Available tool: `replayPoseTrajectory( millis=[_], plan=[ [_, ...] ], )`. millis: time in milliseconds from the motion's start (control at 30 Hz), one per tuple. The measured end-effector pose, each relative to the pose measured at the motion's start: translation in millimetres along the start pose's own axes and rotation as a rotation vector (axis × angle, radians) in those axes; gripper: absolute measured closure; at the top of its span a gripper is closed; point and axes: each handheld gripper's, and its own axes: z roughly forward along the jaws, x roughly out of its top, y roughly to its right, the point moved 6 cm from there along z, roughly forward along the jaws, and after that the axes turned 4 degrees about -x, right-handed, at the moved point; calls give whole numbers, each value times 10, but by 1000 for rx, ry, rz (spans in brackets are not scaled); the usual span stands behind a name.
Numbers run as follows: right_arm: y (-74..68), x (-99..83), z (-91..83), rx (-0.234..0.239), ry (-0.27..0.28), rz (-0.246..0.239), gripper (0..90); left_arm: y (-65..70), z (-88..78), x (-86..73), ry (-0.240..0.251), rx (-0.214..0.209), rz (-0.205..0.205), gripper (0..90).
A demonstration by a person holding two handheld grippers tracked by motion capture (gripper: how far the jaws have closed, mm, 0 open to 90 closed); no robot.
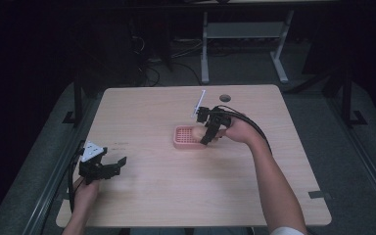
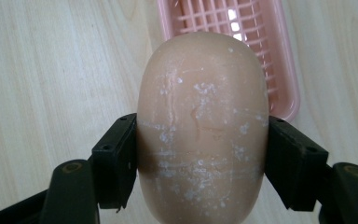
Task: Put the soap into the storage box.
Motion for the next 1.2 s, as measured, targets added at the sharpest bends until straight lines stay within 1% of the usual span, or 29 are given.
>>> replayPoseTrajectory(
  millis=[100,133,233,400,433,467,500,567,667,967,1000,1200],
  plan=[
    [2,39,-9,7,18,7,320,-1,1,0,-1,0,-1,142],
    [8,49,-2,7,21,3,319,0,2,0,0,0,1,142],
    [19,75,6,1,0,-1,319,5,2,1,0,0,-1,142],
    [44,144,0,3,0,-5,319,-1,1,0,-1,1,1,142],
    [53,158,-1,3,2,-14,319,-1,1,0,-1,1,2,142],
    [57,171,-8,0,8,-10,319,-1,0,0,-2,1,2,142],
    [60,183,-10,9,12,-5,319,0,3,0,-1,0,1,142],
    [72,203,-18,2,5,-9,319,0,3,0,-1,1,1,142],
    [81,242,-18,4,5,-13,319,0,2,1,0,1,1,142],
    [96,296,67,12,-8,-15,319,5,10,2,4,-2,-4,142],
    [101,299,79,13,-5,-17,319,-2,4,-2,-5,-1,6,142],
    [98,322,146,21,-6,-12,319,0,4,0,-4,0,4,142]
  ],
)
